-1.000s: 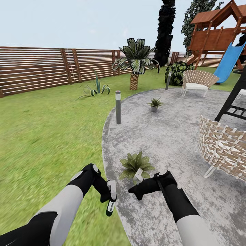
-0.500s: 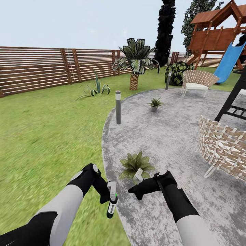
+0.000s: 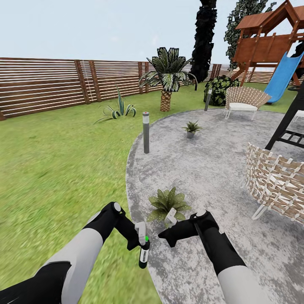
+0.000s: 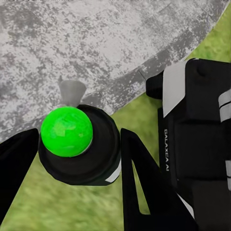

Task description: Pick up the pesticide atomizer in the garden and spray insectifuge to fully cover both potted plants in the garden.

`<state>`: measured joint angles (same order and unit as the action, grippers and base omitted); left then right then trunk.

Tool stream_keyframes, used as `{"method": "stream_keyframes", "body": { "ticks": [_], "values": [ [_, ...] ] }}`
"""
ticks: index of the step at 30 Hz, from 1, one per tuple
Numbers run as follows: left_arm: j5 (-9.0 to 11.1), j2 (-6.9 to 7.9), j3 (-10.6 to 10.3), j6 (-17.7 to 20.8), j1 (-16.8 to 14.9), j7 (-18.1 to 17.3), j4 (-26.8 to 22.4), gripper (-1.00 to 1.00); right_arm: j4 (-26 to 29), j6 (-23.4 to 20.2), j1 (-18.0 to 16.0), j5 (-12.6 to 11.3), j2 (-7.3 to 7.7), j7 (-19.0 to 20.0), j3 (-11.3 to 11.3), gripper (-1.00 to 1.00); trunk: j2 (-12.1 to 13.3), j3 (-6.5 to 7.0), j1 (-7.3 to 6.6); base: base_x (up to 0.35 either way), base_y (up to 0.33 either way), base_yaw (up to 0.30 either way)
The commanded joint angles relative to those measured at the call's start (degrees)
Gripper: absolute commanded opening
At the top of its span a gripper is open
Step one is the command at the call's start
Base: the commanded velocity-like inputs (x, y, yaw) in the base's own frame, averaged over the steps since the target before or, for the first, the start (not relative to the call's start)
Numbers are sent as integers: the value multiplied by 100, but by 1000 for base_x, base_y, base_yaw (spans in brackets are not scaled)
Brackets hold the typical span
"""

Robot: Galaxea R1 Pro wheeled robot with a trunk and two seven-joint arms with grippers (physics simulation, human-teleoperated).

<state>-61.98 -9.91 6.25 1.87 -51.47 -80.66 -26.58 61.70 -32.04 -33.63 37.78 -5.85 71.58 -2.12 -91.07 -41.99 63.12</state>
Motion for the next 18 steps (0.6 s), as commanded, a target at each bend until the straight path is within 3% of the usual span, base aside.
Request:
{"method": "stream_keyframes", "body": {
  "ticks": [1, 18],
  "values": [
    [-46, -9, 46, 22, -3, -29, -6, -100, 8, -48, -3, 30, -3, 32, 4, -100, -3, -5, 0, 0, 0, 0],
    [-17, -9, 17, 25, -3, -29, 10, -100, 8, -48, -3, 28, -30, 31, 1, -100, -3, -5, 0, 0, 0, 0]
  ]
}}
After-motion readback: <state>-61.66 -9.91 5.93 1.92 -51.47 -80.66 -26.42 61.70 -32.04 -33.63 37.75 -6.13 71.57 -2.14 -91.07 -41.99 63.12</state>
